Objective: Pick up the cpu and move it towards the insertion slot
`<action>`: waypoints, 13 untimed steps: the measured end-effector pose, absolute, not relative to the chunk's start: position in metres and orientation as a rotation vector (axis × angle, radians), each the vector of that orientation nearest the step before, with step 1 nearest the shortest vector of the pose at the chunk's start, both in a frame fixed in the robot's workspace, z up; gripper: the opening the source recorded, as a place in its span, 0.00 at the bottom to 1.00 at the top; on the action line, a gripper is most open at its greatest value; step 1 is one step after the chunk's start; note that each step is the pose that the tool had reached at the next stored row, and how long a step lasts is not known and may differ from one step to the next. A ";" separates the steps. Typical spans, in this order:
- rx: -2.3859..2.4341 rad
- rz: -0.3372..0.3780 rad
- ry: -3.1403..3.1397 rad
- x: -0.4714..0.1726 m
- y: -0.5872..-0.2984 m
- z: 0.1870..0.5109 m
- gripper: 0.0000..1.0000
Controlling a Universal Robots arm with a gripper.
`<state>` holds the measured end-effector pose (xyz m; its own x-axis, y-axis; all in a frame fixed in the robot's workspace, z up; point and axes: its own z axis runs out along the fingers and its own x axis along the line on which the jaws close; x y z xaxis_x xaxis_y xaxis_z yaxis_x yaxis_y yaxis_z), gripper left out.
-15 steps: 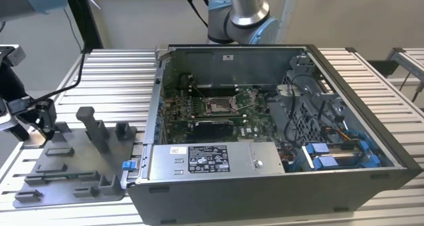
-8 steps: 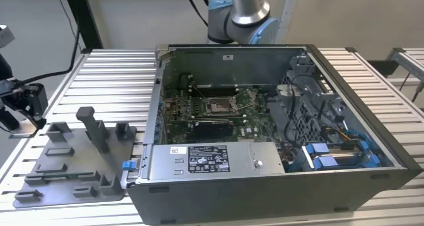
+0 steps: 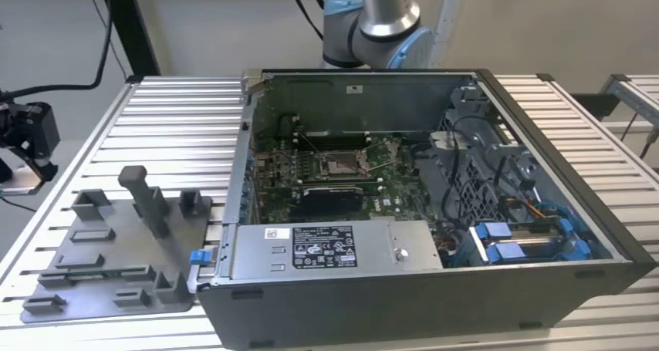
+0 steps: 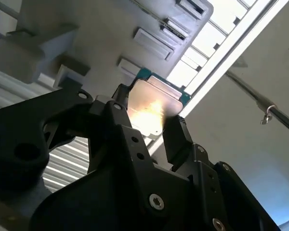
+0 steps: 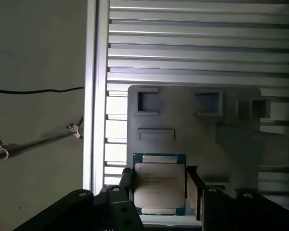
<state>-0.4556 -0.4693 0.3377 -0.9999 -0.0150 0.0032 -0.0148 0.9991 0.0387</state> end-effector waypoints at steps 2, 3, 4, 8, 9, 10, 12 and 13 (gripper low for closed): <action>0.023 -0.061 -3.137 -0.456 -0.469 0.347 0.00; 0.023 -0.061 -3.137 -0.456 -0.469 0.352 0.00; 0.023 -0.060 -3.137 -0.456 -0.469 0.356 0.00; 0.023 -0.061 -3.137 -0.456 -0.469 0.374 0.00; 0.023 -0.061 -3.137 -0.456 -0.469 0.379 0.00; 0.023 -0.060 -3.137 -0.456 -0.469 0.383 0.00; 0.023 -0.061 -3.137 -0.456 -0.469 0.392 0.00; 0.023 -0.060 -3.136 -0.456 -0.469 0.394 0.00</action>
<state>-0.4556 -0.4693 0.3944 -0.9999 -0.0150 0.0043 -0.0148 0.9991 0.0385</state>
